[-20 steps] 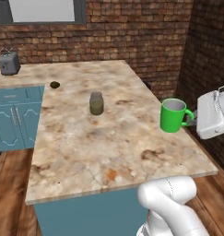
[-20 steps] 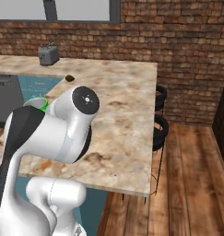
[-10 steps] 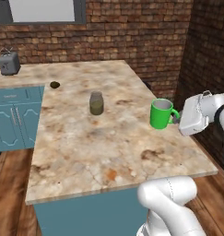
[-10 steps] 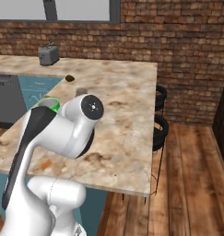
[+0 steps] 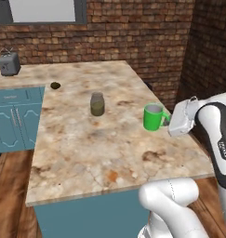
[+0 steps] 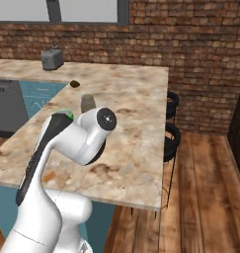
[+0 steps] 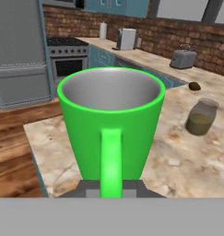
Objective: Open the cabinet directly in front. Then move the liquor and the mug to the dining counter with the jar on it.
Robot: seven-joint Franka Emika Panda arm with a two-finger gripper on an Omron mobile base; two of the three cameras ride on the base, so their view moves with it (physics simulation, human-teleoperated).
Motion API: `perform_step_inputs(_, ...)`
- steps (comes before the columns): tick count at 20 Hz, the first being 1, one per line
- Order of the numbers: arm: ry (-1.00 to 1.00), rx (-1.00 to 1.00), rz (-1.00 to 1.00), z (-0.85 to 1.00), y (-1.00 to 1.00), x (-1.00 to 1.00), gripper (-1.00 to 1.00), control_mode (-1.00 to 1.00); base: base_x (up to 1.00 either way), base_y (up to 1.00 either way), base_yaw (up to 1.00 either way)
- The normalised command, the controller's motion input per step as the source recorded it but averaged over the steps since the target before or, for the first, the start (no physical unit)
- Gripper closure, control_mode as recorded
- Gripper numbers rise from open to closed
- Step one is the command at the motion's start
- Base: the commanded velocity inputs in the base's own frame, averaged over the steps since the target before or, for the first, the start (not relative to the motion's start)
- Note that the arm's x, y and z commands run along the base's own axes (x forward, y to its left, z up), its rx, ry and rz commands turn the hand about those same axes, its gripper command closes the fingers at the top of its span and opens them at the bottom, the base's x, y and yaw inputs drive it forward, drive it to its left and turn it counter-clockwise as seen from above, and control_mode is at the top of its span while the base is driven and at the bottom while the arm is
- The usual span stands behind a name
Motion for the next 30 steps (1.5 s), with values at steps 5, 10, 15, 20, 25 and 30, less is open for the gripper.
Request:
perform_step_inputs(5,0.00,0.00,0.00,-0.36,0.11,0.56,1.00,-1.00,0.00,0.00,0.00)
perform_step_inputs(10,0.00,0.00,0.00,-0.27,0.11,0.52,1.00,-1.00,0.00,0.00,0.00)
perform_step_inputs(15,0.00,0.00,0.00,-0.30,0.07,0.54,1.00,-1.00,0.00,0.00,0.00)
perform_step_inputs(20,0.00,0.00,0.00,-0.34,0.04,0.55,1.00,-1.00,0.00,0.00,0.00)
perform_step_inputs(25,0.00,0.00,0.00,-0.35,0.06,0.58,1.00,-1.00,0.00,0.00,0.00)
perform_step_inputs(30,0.00,0.00,0.00,-0.40,0.05,0.58,1.00,-1.00,0.00,0.00,0.00)
